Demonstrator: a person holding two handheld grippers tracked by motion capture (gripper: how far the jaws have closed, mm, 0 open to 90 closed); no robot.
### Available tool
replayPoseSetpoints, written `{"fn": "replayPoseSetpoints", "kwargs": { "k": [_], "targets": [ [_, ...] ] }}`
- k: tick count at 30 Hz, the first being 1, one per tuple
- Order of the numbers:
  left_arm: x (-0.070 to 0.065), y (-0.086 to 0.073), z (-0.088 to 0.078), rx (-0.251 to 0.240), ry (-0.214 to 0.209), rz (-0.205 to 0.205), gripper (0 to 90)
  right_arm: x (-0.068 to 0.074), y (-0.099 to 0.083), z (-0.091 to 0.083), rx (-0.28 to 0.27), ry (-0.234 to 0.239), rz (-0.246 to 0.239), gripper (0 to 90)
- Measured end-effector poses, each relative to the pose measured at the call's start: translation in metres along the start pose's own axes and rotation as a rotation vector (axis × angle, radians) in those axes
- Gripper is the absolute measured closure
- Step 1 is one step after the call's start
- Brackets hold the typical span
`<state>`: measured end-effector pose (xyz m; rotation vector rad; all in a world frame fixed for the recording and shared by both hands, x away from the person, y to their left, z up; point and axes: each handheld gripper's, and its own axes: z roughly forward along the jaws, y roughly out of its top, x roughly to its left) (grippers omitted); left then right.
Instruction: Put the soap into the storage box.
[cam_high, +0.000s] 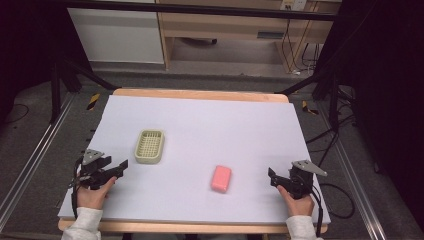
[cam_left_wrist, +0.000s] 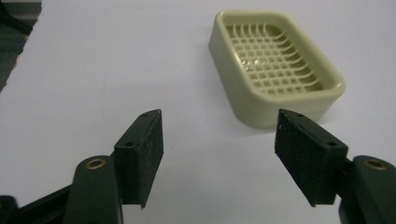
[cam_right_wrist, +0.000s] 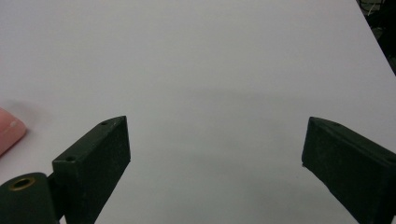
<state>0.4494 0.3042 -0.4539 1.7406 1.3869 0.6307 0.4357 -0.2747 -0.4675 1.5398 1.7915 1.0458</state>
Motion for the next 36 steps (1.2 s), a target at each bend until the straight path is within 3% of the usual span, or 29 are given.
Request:
{"fn": "replayPoseSetpoints", "kwargs": {
  "k": [7,15,36],
  "targets": [
    [-0.013,0.006,-0.007,-0.028,-0.013,0.010,32.8,0.000,-0.002,0.003,0.034,0.015,-0.007,7.8],
    [-0.022,0.010,-0.009,-0.043,-0.026,0.021,30.9,0.001,-0.002,0.003,0.036,0.007,-0.020,8.1],
    [-0.055,0.015,-0.006,-0.031,-0.103,0.085,28.5,0.007,-0.003,0.006,0.057,0.021,-0.044,8.2]
  ]
}}
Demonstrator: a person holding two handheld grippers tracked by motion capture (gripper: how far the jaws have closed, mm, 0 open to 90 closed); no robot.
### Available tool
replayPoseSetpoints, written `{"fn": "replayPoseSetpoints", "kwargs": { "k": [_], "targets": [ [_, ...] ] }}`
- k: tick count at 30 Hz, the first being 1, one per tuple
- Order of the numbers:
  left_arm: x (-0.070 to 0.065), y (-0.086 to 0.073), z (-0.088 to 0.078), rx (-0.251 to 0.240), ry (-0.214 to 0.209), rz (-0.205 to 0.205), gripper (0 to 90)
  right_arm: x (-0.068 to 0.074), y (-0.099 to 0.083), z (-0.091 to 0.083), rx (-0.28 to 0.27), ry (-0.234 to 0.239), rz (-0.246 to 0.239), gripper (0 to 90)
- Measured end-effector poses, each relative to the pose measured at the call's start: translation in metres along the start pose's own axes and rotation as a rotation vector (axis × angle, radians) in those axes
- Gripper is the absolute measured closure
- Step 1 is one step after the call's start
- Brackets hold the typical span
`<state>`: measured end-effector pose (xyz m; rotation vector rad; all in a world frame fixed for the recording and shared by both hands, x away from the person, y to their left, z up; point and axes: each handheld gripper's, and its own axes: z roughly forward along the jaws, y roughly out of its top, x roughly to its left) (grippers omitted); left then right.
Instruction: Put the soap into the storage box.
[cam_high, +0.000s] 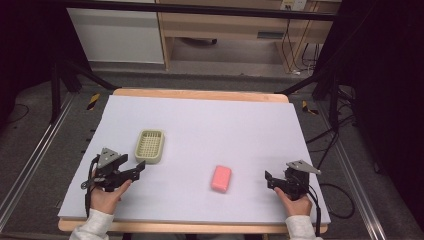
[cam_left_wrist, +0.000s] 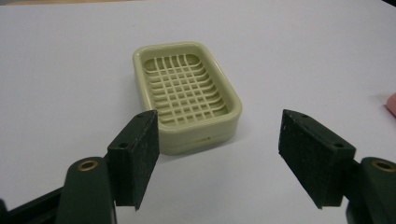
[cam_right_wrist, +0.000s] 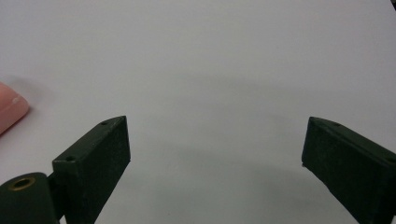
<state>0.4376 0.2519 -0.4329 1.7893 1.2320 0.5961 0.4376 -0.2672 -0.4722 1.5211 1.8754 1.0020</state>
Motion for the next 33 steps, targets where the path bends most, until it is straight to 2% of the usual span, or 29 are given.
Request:
{"fn": "replayPoseSetpoints", "kwargs": {
  "k": [20,29,33],
  "targets": [
    [-0.026,0.006,0.011,0.023,-0.041,0.046,27.2,-0.002,0.000,0.002,0.011,-0.009,0.004,7.9],
    [-0.031,0.011,0.012,0.025,-0.052,0.072,27.0,-0.001,0.000,0.004,0.014,-0.015,0.001,7.8],
    [-0.032,0.014,0.012,0.018,-0.056,0.064,26.8,-0.001,0.000,0.004,0.020,-0.017,0.000,7.8]
  ]
}}
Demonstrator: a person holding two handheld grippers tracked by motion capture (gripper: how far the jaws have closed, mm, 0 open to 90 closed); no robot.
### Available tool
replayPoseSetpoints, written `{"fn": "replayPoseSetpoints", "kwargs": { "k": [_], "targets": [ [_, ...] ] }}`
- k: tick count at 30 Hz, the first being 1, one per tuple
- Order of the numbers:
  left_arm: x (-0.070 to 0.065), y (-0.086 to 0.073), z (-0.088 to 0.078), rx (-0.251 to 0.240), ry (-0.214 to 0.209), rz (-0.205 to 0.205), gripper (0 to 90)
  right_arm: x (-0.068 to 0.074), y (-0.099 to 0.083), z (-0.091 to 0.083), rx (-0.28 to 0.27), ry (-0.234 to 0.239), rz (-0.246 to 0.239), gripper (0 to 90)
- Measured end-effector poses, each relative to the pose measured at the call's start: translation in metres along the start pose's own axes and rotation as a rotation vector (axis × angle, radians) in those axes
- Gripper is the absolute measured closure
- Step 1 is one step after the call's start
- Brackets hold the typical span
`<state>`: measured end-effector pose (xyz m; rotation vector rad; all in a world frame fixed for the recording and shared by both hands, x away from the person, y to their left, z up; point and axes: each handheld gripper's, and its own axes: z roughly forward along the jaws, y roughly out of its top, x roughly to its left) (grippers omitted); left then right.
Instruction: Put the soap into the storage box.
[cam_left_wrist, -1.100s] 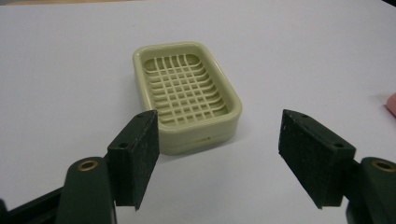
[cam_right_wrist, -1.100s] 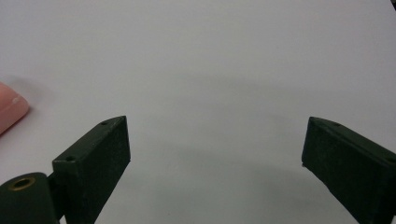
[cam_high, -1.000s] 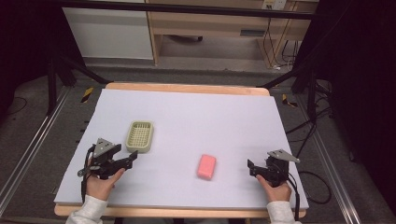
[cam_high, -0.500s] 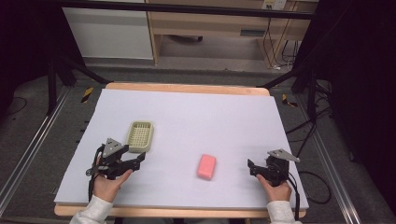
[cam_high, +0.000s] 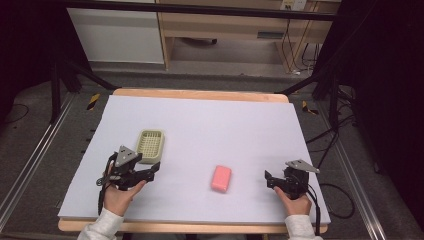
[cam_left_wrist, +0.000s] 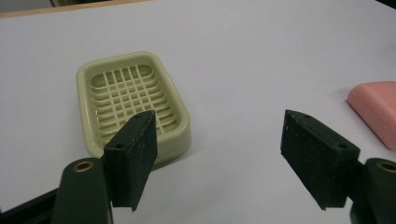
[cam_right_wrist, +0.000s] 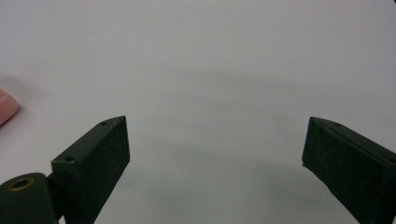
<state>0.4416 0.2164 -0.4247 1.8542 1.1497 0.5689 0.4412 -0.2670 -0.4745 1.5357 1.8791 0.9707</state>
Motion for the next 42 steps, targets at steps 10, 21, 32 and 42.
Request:
{"fn": "replayPoseSetpoints", "kwargs": {
  "k": [10,21,32,42],
  "targets": [
    [-0.013,0.016,0.007,-0.013,-0.022,0.015,26.5,-0.001,0.001,-0.002,-0.010,-0.005,0.007,7.8],
    [-0.032,0.029,0.018,-0.012,-0.048,0.049,25.9,-0.002,0.001,-0.003,-0.017,-0.007,0.013,7.8],
    [-0.049,0.039,0.029,-0.018,-0.079,0.056,25.1,-0.003,0.001,-0.004,-0.017,-0.006,0.017,7.8],
    [-0.063,0.043,0.039,-0.011,-0.093,0.076,24.9,-0.003,0.001,-0.004,-0.019,-0.004,0.014,7.8]
  ]
}}
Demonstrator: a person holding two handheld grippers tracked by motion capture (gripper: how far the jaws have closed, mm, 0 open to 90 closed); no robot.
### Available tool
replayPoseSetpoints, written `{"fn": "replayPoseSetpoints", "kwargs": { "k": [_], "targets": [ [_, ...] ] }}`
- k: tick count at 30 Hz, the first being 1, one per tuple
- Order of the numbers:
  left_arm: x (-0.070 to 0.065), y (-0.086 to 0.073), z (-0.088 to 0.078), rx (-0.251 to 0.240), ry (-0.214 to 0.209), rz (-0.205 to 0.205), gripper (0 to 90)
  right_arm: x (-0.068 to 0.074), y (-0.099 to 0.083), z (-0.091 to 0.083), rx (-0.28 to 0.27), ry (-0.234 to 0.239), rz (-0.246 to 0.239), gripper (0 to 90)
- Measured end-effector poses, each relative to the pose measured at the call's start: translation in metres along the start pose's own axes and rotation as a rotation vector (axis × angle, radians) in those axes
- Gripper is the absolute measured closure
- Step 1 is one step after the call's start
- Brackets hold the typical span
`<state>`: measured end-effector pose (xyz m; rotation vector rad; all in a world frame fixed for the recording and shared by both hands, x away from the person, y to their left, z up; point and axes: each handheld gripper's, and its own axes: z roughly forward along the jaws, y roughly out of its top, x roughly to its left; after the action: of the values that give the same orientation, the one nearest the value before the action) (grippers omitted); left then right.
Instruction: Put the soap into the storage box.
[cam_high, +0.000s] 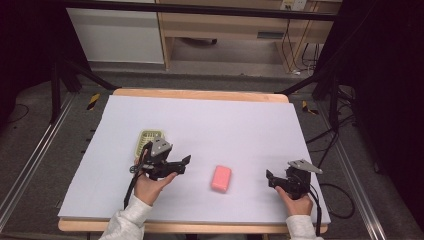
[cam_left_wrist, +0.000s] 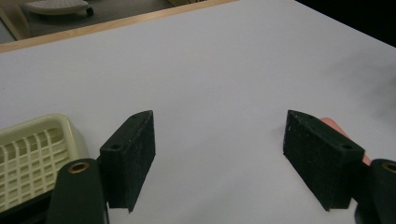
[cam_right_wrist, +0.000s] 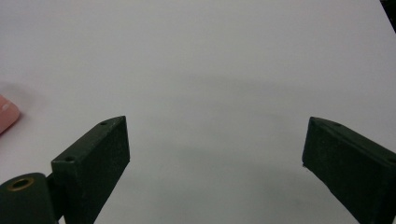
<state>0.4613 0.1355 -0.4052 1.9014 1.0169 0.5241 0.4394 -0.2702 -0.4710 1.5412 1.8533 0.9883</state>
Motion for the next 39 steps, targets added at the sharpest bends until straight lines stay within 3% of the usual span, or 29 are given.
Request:
{"fn": "replayPoseSetpoints", "kwargs": {
  "k": [13,39],
  "targets": [
    [-0.019,0.007,0.014,0.034,-0.024,0.045,24.4,0.000,0.001,0.001,0.005,0.006,-0.005,7.8],
    [-0.055,0.009,0.045,0.096,-0.079,0.074,25.1,0.001,0.001,0.001,0.002,0.005,-0.007,7.8]
  ]
}}
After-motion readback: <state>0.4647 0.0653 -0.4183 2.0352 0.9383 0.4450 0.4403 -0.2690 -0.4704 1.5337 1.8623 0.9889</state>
